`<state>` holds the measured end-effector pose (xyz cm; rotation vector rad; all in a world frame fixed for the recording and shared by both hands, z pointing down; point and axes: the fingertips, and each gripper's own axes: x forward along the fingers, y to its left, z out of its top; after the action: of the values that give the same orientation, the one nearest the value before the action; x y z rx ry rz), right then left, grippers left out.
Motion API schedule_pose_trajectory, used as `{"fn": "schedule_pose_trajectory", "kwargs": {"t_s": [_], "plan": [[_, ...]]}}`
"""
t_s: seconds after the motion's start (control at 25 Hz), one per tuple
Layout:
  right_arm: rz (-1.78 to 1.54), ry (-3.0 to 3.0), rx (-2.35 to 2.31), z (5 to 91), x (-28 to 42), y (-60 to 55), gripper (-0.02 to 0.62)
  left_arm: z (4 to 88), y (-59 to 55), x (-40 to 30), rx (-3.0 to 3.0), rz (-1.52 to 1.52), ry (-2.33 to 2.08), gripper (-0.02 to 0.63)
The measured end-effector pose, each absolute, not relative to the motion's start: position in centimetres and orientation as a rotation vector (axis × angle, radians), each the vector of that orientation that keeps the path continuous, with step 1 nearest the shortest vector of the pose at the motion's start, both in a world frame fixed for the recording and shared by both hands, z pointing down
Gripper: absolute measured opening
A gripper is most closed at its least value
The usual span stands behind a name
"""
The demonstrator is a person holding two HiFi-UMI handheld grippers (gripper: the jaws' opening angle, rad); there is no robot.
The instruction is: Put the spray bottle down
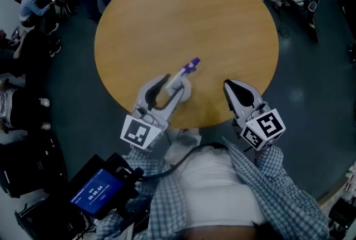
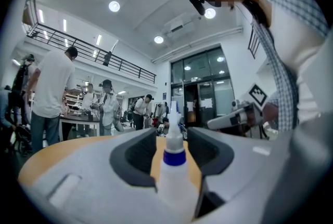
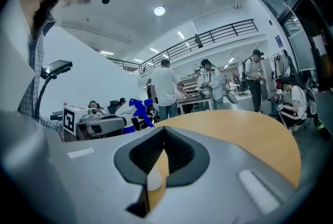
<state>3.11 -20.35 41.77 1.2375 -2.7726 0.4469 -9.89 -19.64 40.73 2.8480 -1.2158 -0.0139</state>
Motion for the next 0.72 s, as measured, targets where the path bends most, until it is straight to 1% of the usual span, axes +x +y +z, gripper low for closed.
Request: {"fn": "schedule_pose_trajectory", "kwargs": {"t_s": [0.2, 0.36, 0.52, 0.72], "plan": [[0.457, -2.815, 1.171, 41.8, 1.9, -21.3, 0.003, 40.7, -19.0, -11.5, 2.816, 0.007, -1.309, 0.178], [0.456, -2.841, 1.109, 41.5, 0.4, -21.8, 0.003, 40.1, -18.5, -13.0, 2.783, 0.014, -1.387, 0.002], [0.459, -2.849, 1.076, 41.3, -0.2, -22.8, 0.003, 40.1, -19.1, -13.3, 2.767, 0.012, -1.406, 0.002], [0.418, -2.879, 1.055, 40.3, -1.7, -20.2, 0.003, 39.2, -16.5, -14.3, 2.781, 0.012, -1.428, 0.002]]}}
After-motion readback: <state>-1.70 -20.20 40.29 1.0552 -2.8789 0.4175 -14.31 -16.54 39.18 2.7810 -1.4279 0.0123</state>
